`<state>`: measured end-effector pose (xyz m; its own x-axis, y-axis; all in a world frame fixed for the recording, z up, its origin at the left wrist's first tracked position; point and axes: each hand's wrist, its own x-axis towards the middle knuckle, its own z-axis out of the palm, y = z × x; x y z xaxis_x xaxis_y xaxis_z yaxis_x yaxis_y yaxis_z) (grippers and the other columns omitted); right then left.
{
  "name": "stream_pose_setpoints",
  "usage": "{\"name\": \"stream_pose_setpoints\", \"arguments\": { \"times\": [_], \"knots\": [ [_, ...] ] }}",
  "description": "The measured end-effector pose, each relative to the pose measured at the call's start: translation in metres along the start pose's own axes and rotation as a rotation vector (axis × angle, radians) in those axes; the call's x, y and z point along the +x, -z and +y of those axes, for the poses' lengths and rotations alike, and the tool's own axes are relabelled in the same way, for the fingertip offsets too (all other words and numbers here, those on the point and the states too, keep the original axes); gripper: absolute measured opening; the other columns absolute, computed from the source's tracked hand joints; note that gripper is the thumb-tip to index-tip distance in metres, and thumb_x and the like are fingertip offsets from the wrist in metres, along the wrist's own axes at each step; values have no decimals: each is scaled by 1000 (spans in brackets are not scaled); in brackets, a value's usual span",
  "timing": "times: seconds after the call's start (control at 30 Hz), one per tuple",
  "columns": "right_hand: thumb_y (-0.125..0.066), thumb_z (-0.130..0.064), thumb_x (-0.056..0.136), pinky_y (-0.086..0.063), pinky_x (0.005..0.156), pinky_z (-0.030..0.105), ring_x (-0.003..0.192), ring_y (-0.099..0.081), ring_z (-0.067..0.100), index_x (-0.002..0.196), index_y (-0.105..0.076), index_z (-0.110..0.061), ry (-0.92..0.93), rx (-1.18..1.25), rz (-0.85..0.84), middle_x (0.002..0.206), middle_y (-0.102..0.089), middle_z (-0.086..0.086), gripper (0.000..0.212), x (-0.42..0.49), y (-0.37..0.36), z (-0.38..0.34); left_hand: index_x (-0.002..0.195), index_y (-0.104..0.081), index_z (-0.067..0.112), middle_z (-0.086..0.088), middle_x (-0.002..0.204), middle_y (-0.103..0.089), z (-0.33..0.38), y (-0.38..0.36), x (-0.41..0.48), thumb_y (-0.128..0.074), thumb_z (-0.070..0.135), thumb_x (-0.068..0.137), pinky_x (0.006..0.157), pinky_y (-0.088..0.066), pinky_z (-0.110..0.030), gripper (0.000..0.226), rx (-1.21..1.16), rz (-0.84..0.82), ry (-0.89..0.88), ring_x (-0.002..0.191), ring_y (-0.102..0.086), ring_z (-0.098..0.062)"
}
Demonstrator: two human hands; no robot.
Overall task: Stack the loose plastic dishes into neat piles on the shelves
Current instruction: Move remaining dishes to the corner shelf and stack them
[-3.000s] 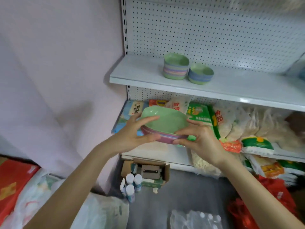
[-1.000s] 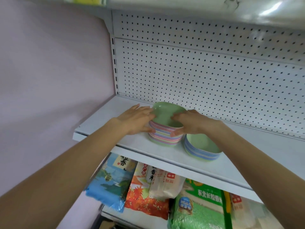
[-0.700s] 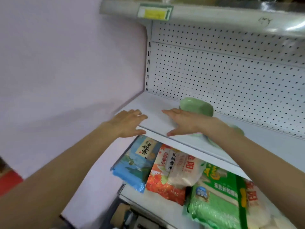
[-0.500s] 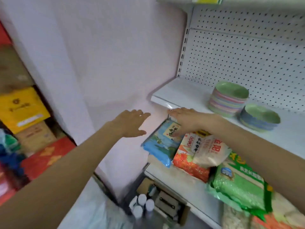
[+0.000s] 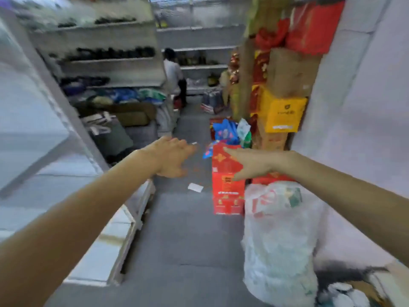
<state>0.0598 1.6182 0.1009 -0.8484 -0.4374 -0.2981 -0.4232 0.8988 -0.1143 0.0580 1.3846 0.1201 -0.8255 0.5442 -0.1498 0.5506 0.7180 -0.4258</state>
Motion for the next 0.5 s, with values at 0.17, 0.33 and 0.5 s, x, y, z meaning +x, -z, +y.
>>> {"name": "stream_pose_setpoints", "arguments": {
  "times": [0.17,0.33,0.5],
  "knots": [
    [-55,-50,85,-32,109,42,138,-29,28,150,7,-19,319,-184,-7,154,-21,8,95,67,5,-160,145,-24,20,-7,136,-46,-79,-59,-154,-50,56,84,102,-39,-41,76,-95,-79,333,122,-48,-28],
    [-56,-51,85,-32,105,34,137,-31,26,150,-1,-22,632,-185,-36,152,-24,7,90,98,5,-290,147,-19,21,-7,141,-42,-95,-107,-278,-47,52,88,103,-37,-41,73,-169,-167,582,124,-46,-27],
    [-55,-59,83,-31,111,44,140,-27,25,150,-3,-22,825,-315,-80,155,-20,4,93,118,-21,-393,148,-17,22,-4,144,-40,-105,-141,-373,-44,56,88,105,-35,-39,74,-206,-266,778,127,-44,-26]
  ]
}}
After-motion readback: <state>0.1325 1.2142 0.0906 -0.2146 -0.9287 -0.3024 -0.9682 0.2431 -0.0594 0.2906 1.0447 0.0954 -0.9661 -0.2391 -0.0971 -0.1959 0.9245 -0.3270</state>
